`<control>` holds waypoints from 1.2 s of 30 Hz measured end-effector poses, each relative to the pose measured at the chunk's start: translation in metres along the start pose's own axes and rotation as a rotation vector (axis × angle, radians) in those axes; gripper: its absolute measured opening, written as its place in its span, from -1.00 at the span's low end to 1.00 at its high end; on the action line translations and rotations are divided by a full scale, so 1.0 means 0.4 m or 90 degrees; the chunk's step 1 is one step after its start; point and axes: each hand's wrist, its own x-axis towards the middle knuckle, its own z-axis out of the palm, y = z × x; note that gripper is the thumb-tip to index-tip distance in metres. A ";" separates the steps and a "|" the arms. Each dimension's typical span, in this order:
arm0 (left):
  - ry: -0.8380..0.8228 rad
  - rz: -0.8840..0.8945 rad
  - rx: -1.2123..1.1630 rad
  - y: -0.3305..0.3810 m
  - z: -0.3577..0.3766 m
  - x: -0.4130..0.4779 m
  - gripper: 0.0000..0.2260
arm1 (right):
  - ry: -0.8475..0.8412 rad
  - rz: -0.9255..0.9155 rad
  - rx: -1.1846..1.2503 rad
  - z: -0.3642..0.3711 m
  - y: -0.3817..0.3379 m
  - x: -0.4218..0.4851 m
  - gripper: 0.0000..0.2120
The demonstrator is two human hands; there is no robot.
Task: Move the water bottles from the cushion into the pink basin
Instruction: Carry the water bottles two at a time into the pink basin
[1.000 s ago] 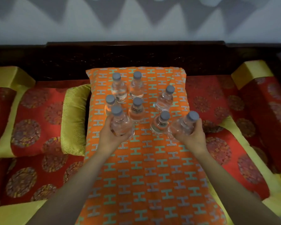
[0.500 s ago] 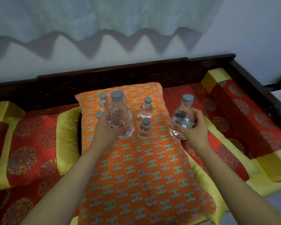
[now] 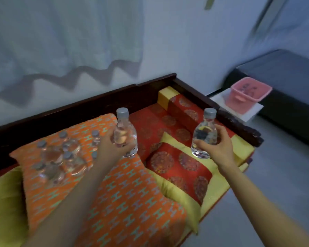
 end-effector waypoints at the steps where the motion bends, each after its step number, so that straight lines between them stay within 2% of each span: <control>1: -0.010 0.005 -0.003 0.020 0.039 0.002 -0.64 | 0.022 0.003 -0.005 -0.047 0.010 0.002 -0.45; 6: -0.098 0.050 -0.005 0.109 0.256 0.002 -0.51 | 0.114 0.018 -0.019 -0.286 0.062 0.023 -0.40; 9: -0.111 0.065 -0.006 0.155 0.380 -0.005 -0.47 | 0.136 0.030 -0.014 -0.409 0.096 0.034 -0.38; 15: -0.169 0.087 -0.004 0.273 0.718 -0.033 -0.46 | 0.186 0.041 -0.025 -0.739 0.189 0.069 -0.38; 21: -0.198 0.082 -0.021 0.359 0.957 -0.021 -0.47 | 0.230 0.052 -0.020 -0.974 0.260 0.119 -0.38; 31: -0.229 0.098 0.010 0.449 1.256 0.094 -0.46 | 0.314 0.088 -0.018 -1.225 0.402 0.253 -0.37; 36: -0.263 0.094 0.014 0.471 1.434 0.206 -0.48 | 0.313 0.095 -0.023 -1.323 0.464 0.403 -0.37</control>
